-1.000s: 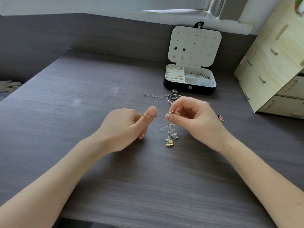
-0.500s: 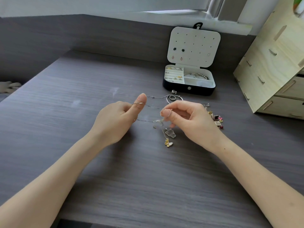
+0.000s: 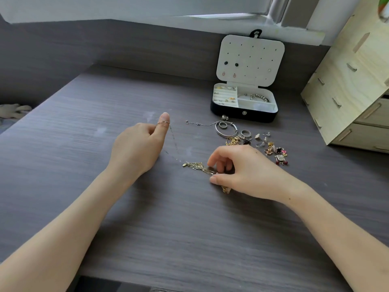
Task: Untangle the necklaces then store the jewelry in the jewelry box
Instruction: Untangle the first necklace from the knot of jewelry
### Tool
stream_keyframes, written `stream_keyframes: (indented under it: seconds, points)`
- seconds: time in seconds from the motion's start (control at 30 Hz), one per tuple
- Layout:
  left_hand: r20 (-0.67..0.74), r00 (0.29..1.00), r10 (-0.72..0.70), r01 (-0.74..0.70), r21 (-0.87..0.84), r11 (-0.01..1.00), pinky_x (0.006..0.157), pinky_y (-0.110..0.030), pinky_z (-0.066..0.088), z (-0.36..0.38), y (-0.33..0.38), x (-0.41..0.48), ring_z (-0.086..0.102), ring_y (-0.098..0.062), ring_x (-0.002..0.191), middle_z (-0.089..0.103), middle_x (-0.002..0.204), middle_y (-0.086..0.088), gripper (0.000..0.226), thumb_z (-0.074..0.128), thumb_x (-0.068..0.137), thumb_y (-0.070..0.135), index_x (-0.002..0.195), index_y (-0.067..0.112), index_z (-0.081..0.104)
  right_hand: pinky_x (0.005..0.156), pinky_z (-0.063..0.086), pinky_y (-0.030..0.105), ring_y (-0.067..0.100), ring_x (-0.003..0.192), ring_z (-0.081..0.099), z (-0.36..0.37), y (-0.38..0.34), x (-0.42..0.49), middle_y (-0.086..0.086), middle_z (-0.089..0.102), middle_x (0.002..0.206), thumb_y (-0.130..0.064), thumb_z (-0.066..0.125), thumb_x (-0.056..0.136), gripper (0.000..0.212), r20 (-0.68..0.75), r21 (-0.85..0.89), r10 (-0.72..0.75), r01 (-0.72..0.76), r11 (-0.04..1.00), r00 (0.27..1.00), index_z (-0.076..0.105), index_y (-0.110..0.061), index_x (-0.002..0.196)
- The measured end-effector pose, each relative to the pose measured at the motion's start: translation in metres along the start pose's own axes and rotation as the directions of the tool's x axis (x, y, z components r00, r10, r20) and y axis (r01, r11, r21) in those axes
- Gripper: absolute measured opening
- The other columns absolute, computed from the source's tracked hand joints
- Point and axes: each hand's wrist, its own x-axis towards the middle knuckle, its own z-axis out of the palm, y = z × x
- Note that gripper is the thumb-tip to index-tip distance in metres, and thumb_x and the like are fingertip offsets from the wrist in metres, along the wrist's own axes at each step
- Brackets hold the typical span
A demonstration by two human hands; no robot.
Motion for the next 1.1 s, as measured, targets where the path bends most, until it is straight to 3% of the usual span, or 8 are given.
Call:
stream_keyframes:
  seconds: [0.17, 0.33, 0.57, 0.7, 0.8, 0.87, 0.97, 1.1]
  points:
    - [0.001, 1.0, 0.014, -0.014, -0.114, 0.993, 0.063, -0.031, 0.038, -0.002, -0.003, 0.002, 0.059, -0.025, 0.074, 0.063, 0.073, -0.009, 0.061, 0.034, 0.096, 0.051, 0.07, 0.003, 0.061, 0.064, 0.044, 0.022, 0.0, 0.064, 0.051, -0.016, -0.003, -0.009, -0.01, 0.061, 0.067, -0.033, 0.071, 0.078, 0.013, 0.159, -0.158, 0.014, 0.011, 0.987, 0.987, 0.063, -0.027, 0.071]
    - [0.083, 0.997, -0.004, 0.02, -0.193, 0.981, 0.076, -0.038, 0.048, 0.001, -0.01, 0.005, 0.062, -0.029, 0.078, 0.065, 0.071, -0.001, 0.037, 0.048, 0.081, 0.046, 0.066, 0.014, 0.06, 0.058, 0.043, 0.015, -0.002, 0.062, 0.055, -0.027, -0.007, -0.013, -0.013, 0.062, 0.064, -0.037, 0.071, 0.077, 0.012, 0.33, -0.137, 0.02, 0.027, 0.99, 0.944, 0.067, -0.028, 0.071]
    - [0.074, 0.997, -0.006, 0.013, -0.092, 0.996, 0.06, -0.03, 0.035, 0.002, -0.008, 0.006, 0.054, -0.023, 0.077, 0.056, 0.072, 0.007, 0.012, 0.049, 0.076, 0.018, 0.068, 0.025, 0.054, 0.064, 0.039, 0.019, -0.002, 0.066, 0.049, -0.009, -0.007, -0.002, -0.011, 0.062, 0.075, -0.032, 0.066, 0.084, 0.002, 0.084, -0.061, -0.04, 0.045, 0.997, 0.996, 0.066, -0.03, 0.085]
    - [0.041, 0.99, 0.138, -0.135, -0.063, 0.989, 0.084, -0.035, 0.041, -0.002, -0.005, 0.0, 0.053, -0.022, 0.096, 0.052, 0.091, 0.004, 0.033, 0.044, 0.051, 0.024, 0.082, 0.027, 0.056, 0.064, 0.034, 0.018, -0.006, 0.064, 0.045, -0.003, -0.008, 0.0, -0.015, 0.056, 0.071, -0.03, 0.063, 0.086, 0.005, 0.114, -0.107, -0.046, 0.059, 0.993, 0.992, 0.061, -0.03, 0.081]
    - [-0.027, 0.874, 0.484, -0.485, -0.099, 0.869, 0.082, -0.037, 0.04, -0.004, 0.008, -0.013, 0.053, -0.022, 0.09, 0.056, 0.091, 0.002, 0.027, 0.046, 0.059, 0.026, 0.078, 0.021, 0.064, 0.064, 0.032, 0.021, -0.003, 0.066, 0.044, -0.002, -0.009, -0.001, -0.016, 0.053, 0.072, -0.03, 0.058, 0.09, 0.009, 0.134, -0.154, -0.045, 0.066, 0.986, 0.99, 0.056, -0.031, 0.081]
    - [0.101, 0.774, 0.625, -0.6, -0.2, 0.775, 0.074, -0.028, 0.041, -0.001, 0.01, -0.02, 0.054, -0.017, 0.082, 0.058, 0.084, 0.004, 0.023, 0.046, 0.066, 0.023, 0.074, 0.019, 0.067, 0.068, 0.031, 0.023, 0.003, 0.073, 0.043, 0.0, -0.009, -0.002, -0.015, 0.053, 0.078, -0.03, 0.053, 0.092, 0.008, 0.134, -0.177, -0.038, 0.061, 0.982, 0.99, 0.053, -0.031, 0.084]
    - [0.316, 0.682, 0.66, -0.626, -0.215, 0.75, 0.067, -0.014, 0.037, 0.008, 0.005, -0.023, 0.05, -0.002, 0.075, 0.056, 0.079, 0.011, 0.01, 0.058, 0.073, 0.025, 0.072, 0.022, 0.067, 0.072, 0.032, 0.025, 0.007, 0.083, 0.044, 0.0, -0.01, -0.004, -0.014, 0.051, 0.084, -0.028, 0.049, 0.095, 0.007, 0.115, -0.174, -0.023, 0.043, 0.984, 0.993, 0.05, -0.027, 0.088]
    - [0.384, 0.675, 0.629, -0.607, -0.195, 0.771, 0.065, -0.008, 0.035, 0.013, 0.0, -0.021, 0.049, 0.003, 0.073, 0.054, 0.077, 0.014, 0.006, 0.064, 0.072, 0.03, 0.074, 0.025, 0.067, 0.073, 0.031, 0.025, 0.008, 0.084, 0.044, -0.005, -0.007, -0.003, -0.015, 0.05, 0.084, -0.024, 0.047, 0.096, 0.01, 0.053, -0.106, 0.016, -0.01, 0.994, 0.998, 0.047, -0.026, 0.086]
